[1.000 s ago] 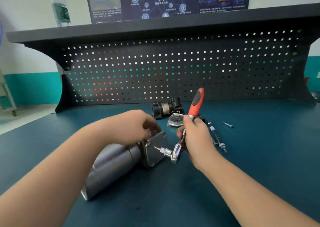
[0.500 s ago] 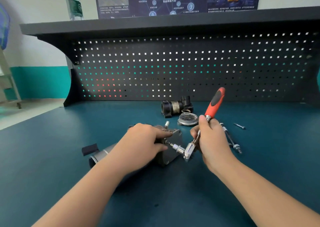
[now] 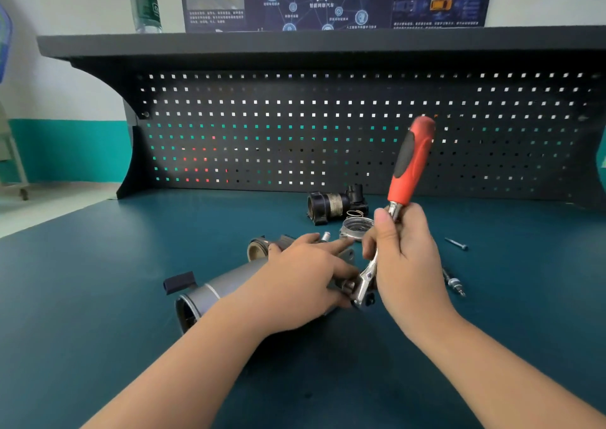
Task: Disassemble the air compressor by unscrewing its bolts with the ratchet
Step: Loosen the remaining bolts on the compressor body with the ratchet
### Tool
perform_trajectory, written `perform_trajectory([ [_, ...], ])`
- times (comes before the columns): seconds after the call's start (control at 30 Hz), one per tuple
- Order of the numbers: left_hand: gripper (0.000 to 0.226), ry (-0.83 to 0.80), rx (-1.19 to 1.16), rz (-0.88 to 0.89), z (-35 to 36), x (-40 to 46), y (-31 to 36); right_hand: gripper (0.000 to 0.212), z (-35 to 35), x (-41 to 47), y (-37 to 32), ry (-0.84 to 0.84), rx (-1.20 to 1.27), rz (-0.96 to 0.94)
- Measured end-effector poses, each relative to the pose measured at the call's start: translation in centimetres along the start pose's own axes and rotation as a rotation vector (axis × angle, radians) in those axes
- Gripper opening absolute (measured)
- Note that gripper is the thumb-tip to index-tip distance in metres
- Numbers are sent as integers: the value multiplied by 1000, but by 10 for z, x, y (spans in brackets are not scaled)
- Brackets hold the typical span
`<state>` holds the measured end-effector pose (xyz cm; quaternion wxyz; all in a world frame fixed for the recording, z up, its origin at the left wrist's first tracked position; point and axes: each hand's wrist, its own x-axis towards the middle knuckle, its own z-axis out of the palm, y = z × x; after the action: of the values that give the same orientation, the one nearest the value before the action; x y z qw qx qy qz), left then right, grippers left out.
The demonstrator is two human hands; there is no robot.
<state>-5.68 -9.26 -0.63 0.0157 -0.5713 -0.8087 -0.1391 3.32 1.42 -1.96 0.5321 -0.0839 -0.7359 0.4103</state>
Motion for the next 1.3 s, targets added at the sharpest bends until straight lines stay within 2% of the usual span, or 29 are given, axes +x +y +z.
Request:
perform_trajectory([
  [0.17, 10, 36, -130, 41, -7, 0, -1, 17, 0, 8, -2, -163, -15, -134],
  [0.27, 15, 34, -215, 72, -9, -1, -2, 18, -4, 13, -9, -241, -10, -150],
  [0.37, 6, 86, -224, 44, -6, 0, -6, 14, -1, 10, -20, -366, -239, -383],
  [0.43, 25, 109, -186, 2, -3, 2, -6, 17, 6, 6, -25, -394, -434, -580],
  [0.47, 24, 111, -186, -10, -2, 1, -5, 17, 8, 6, -25, -377, -466, -591],
  [0.57, 4, 92, -123, -14, -3, 0, -1, 14, 4, 8, -16, -254, -283, -325],
  [0.63, 18, 73, -61, -17, -2, 0, 1, 20, 2, 12, -6, -96, -142, -62],
  [0.7, 28, 87, -30, -23, -1, 2, 1, 23, 2, 16, 8, 98, 24, 325],
  [0.77, 30, 93, -28, -32, 0, 2, 1, 24, 6, 15, 22, 224, 377, 815],
  [0.8, 30, 90, -20, -32, 1, 2, 1, 25, 8, 13, 26, 255, 520, 982],
  [0.83, 30, 86, -9, -27, 2, 2, 0, 26, 10, 11, 28, 263, 586, 1061],
  [0.87, 31, 76, 1, -21, 2, 1, 0, 27, 10, 11, 31, 247, 569, 1053],
  [0.9, 32, 63, 4, -14, 2, 1, -1, 27, 10, 12, 32, 230, 497, 966],
  [1.03, 35, 32, -46, 2, -1, -1, -2, 24, 4, 13, 16, 144, 150, 387],
  [1.1, 28, 34, -43, 16, -2, 0, -2, 21, 2, 8, 4, 9, -8, 52],
  [1.17, 26, 34, -55, 17, -2, -1, -3, 13, 0, 3, -5, -136, -106, -197],
  [1.23, 25, 39, -67, 15, -3, 0, -3, 9, 0, 2, -9, -204, -177, -290],
  [1.3, 25, 43, -38, 7, -3, 1, -2, 10, 0, 3, -10, -196, -181, -284],
])
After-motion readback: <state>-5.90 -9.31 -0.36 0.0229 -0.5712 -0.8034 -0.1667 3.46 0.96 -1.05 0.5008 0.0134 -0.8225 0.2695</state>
